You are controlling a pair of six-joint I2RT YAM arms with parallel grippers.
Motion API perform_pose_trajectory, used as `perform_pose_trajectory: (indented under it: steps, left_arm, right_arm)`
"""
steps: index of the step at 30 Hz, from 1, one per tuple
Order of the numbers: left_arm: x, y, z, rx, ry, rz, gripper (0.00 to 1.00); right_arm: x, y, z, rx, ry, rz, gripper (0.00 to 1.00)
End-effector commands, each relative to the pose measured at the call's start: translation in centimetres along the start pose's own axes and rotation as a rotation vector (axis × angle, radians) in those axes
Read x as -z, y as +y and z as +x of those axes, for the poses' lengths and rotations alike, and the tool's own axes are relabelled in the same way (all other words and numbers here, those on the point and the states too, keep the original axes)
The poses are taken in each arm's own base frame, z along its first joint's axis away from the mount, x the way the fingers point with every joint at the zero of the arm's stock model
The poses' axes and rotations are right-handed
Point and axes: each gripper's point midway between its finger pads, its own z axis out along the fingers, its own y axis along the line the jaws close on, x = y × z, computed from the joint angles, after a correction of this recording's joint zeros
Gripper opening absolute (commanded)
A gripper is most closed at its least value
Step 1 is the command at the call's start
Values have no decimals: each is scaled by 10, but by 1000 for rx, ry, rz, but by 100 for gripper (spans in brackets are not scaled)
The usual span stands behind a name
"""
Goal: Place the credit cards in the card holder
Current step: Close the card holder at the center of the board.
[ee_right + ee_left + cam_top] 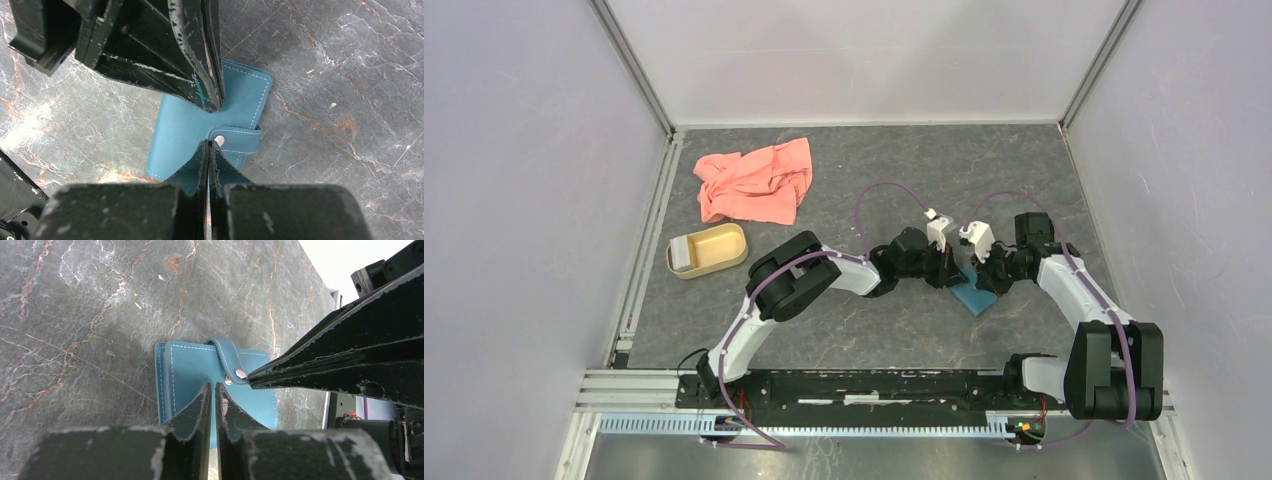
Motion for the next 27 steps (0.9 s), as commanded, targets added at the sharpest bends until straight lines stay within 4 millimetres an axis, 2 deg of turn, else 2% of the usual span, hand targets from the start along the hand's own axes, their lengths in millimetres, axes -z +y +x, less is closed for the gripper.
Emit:
perform_pose_trajectory:
  steps: [1, 27]
  left_arm:
    - [-8, -4, 0, 24, 12, 10, 13]
    - [-13, 3, 10, 44, 47, -3, 11]
  right_arm:
    - [3, -5, -14, 7, -40, -4, 0]
    - [-4, 1, -9, -1, -24, -39, 0]
